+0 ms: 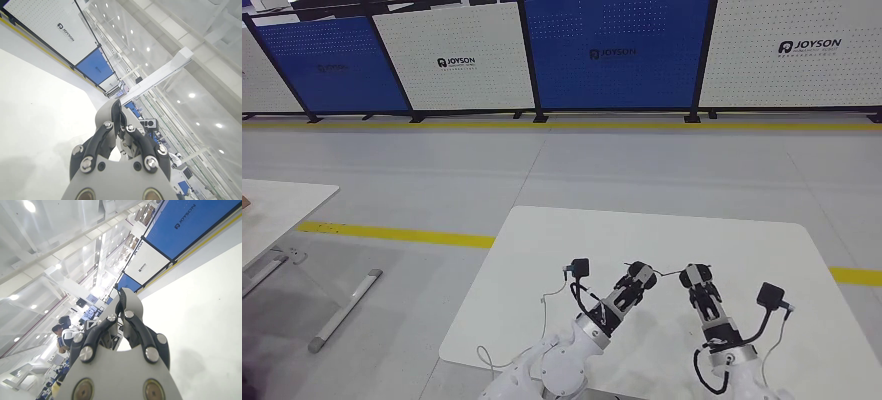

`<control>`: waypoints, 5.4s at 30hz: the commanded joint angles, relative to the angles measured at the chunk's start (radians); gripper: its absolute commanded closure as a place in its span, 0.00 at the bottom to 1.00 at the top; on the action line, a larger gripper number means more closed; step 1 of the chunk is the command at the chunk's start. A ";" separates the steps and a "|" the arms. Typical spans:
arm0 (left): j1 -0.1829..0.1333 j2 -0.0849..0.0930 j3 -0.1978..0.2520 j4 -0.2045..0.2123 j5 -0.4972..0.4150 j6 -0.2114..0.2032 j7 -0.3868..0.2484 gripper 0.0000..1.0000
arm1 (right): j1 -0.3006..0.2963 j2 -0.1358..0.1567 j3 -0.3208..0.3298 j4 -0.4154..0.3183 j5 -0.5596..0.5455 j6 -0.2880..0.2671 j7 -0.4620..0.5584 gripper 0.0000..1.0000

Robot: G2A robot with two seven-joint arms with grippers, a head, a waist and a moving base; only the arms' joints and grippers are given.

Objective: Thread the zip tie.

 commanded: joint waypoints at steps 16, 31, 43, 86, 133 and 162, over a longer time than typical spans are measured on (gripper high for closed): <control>0.004 -0.008 -0.012 0.016 0.006 -0.005 0.016 1.00 | -0.007 0.002 0.010 0.002 -0.003 -0.025 -0.010 0.91; 0.000 -0.017 -0.015 0.031 0.030 0.012 0.036 1.00 | -0.009 0.002 0.005 0.014 -0.027 -0.027 -0.026 0.76; -0.004 -0.025 -0.018 0.038 0.030 0.025 0.044 1.00 | -0.007 0.003 -0.005 0.027 -0.079 -0.037 -0.025 0.72; 0.041 -0.026 -0.018 -0.014 0.217 0.010 0.030 1.00 | -0.009 0.011 0.019 0.015 -0.024 -0.070 0.040 1.00; 0.023 -0.040 0.004 -0.005 0.237 0.041 0.006 1.00 | -0.009 0.017 0.009 0.014 -0.057 -0.093 0.035 1.00; 0.043 -0.029 -0.010 -0.049 0.321 0.069 -0.062 1.00 | -0.008 0.031 0.044 -0.001 0.000 -0.096 0.162 1.00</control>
